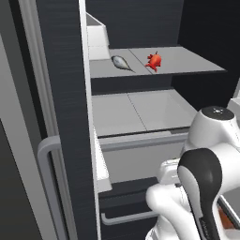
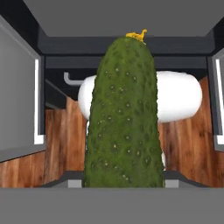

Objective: Gather the cucumber and carrot from the fridge and place them on a tray on the dining counter. Then gather the fishs from the fridge and place them on the other tray.

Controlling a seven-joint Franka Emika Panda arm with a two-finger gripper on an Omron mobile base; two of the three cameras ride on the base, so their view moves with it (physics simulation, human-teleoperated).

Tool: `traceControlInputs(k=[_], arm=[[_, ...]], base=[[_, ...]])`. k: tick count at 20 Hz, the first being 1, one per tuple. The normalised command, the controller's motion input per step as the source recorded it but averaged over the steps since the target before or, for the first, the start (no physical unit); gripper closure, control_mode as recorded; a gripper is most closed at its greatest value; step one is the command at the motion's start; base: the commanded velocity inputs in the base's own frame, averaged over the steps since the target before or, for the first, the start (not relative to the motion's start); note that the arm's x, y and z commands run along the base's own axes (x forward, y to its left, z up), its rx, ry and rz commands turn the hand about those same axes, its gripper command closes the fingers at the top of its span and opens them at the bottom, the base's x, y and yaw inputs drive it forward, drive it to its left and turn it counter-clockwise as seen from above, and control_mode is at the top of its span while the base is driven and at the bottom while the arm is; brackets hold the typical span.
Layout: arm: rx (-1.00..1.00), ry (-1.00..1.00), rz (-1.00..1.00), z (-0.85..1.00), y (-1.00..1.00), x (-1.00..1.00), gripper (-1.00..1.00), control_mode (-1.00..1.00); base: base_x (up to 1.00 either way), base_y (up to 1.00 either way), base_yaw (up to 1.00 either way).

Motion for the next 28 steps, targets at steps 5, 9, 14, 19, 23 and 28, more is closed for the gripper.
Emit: traceControlInputs(k=[5,9,14,19,23,28], arm=[[0.0,0.0,-0.04,-0.01,0.0,-0.2,1.0,1.0],[0.0,0.0,0.0,0.0,0.0,0.0,1.0,1.0],[0.0,0.0,0.0,0.0,0.0,0.0,1.0,1.0],[0.0,0.0,0.0,0.0,0.0,0.0,1.0,1.0],[0.0,0.0,0.0,0.0,0.0,0.0,1.0,1.0],[0.0,0.0,0.0,0.0,0.0,0.0,1.0,1.0]], base=[[-0.46,0.0,-0.1],[-0.81,0.0,-0.17],[-0.8,0.08,-0.14],[-0.63,0.42,-0.06],[-0.49,0.61,-0.04],[-0.45,0.64,-0.05]])
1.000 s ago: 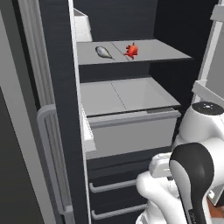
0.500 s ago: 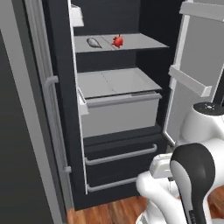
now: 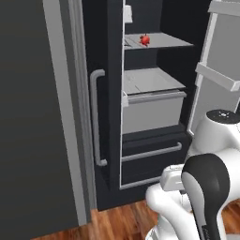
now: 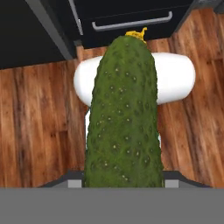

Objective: Gather the cucumber and carrot from the fridge and place them on a tray on the dining counter. Then gather the fishs from the fridge and place them on the other tray.

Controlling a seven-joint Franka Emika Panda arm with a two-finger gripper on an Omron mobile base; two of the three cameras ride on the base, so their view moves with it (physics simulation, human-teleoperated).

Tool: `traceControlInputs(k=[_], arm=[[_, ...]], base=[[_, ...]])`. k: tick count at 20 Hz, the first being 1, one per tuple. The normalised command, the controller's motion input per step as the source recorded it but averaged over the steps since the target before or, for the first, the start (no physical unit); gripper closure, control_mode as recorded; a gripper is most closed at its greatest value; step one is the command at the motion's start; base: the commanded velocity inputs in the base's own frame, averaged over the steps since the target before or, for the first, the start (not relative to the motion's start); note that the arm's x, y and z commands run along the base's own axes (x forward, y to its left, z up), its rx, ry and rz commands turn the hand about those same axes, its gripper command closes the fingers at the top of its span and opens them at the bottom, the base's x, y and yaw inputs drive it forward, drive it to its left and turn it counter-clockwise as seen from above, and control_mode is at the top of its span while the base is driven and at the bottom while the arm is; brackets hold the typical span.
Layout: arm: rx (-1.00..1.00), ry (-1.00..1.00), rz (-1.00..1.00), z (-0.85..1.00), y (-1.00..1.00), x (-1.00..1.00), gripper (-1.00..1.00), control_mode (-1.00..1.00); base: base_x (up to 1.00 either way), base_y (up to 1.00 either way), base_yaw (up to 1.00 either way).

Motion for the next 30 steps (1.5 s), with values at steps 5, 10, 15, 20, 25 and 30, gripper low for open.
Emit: traceControlInputs(k=[5,10,15,20,25,30], arm=[[0.0,0.0,0.0,0.0,0.0,0.0,1.0,1.0],[0.0,0.0,0.0,0.0,0.0,0.0,1.0,1.0],[0.0,0.0,0.0,0.0,0.0,0.0,1.0,1.0],[0.0,0.0,0.0,0.0,0.0,0.0,1.0,1.0],[0.0,0.0,0.0,0.0,0.0,0.0,1.0,1.0],[0.0,0.0,0.0,0.0,0.0,0.0,1.0,1.0]], base=[[-0.4,0.68,-0.07],[-0.35,0.76,-0.09],[-0.28,0.84,-0.1],[-0.27,0.87,-0.11],[-0.31,0.86,-0.11],[-0.35,0.85,-0.12]])
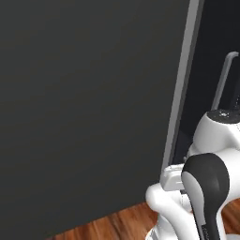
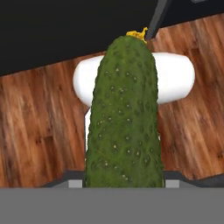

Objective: Gather the cucumber and carrot from the fridge and place them on a tray on the dining counter. Then gather the fishs from the fridge and place them on the other tray.

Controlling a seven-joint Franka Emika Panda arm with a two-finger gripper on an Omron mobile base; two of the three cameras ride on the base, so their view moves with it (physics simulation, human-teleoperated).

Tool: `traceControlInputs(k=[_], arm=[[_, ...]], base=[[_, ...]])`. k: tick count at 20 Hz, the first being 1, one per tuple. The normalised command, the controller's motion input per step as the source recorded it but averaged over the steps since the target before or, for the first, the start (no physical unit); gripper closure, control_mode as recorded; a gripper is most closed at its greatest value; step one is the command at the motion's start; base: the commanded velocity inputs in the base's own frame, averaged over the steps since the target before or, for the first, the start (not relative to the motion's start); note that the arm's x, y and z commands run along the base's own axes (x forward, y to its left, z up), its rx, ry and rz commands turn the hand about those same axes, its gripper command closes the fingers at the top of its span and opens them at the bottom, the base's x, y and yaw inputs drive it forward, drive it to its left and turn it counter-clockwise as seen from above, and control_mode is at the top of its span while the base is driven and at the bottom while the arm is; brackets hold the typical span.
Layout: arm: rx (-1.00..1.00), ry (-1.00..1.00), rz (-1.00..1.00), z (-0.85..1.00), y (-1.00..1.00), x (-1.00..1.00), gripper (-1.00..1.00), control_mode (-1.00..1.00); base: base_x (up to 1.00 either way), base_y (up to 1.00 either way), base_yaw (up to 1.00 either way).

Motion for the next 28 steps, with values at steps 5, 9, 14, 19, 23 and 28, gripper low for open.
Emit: traceControlInputs(k=[5,9,14,19,23,28], arm=[[0.0,0.0,0.0,0.0,0.0,0.0,1.0,1.0],[0.0,0.0,0.0,0.0,0.0,0.0,1.0,1.0],[0.0,0.0,0.0,0.0,0.0,0.0,1.0,1.0],[0.0,0.0,0.0,0.0,0.0,0.0,1.0,1.0],[0.0,0.0,0.0,0.0,0.0,0.0,1.0,1.0],[0.0,0.0,0.0,0.0,0.0,0.0,1.0,1.0]], base=[[-0.38,0.81,-0.15],[-0.48,0.72,-0.23],[-0.67,0.57,-0.35],[-0.77,0.34,-0.43],[-0.74,0.18,-0.47],[-0.77,0.08,-0.48]])
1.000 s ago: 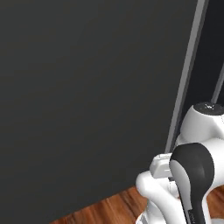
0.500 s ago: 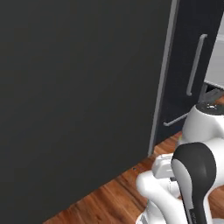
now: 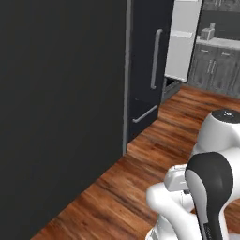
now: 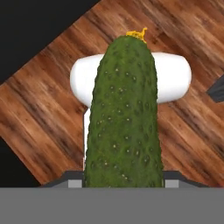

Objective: Gather the cucumber and carrot from the fridge and place them on a tray on the dining counter. Then gather the fishs from the fridge and place them on the other tray.

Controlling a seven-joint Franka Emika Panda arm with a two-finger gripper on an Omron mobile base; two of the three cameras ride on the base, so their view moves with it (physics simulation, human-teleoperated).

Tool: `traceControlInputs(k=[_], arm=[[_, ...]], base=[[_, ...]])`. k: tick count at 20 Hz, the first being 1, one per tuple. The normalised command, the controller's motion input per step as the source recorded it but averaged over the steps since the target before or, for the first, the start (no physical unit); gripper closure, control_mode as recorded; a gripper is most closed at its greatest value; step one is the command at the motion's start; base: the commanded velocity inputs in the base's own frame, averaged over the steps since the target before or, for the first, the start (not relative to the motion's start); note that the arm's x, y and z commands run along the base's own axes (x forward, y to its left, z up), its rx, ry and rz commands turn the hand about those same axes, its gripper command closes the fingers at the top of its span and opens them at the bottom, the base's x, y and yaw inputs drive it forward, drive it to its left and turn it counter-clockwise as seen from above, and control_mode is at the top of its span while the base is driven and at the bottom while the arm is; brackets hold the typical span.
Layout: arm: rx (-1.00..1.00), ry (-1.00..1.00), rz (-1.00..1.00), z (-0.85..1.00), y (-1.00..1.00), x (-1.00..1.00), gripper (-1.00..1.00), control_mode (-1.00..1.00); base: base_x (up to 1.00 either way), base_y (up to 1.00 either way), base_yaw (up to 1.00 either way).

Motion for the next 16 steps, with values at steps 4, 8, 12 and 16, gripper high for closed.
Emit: traceControlInputs(k=[4,8,12,16], arm=[[0.0,0.0,0.0,0.0,0.0,0.0,1.0,1.0],[0.0,0.0,0.0,0.0,0.0,0.0,1.0,1.0],[0.0,0.0,0.0,0.0,0.0,0.0,1.0,1.0],[0.0,0.0,0.0,0.0,0.0,0.0,1.0,1.0]], base=[[-0.76,0.04,-0.47],[-0.74,0.0,-0.44],[-0.76,0.0,-0.41],[-0.61,-0.25,-0.3]])
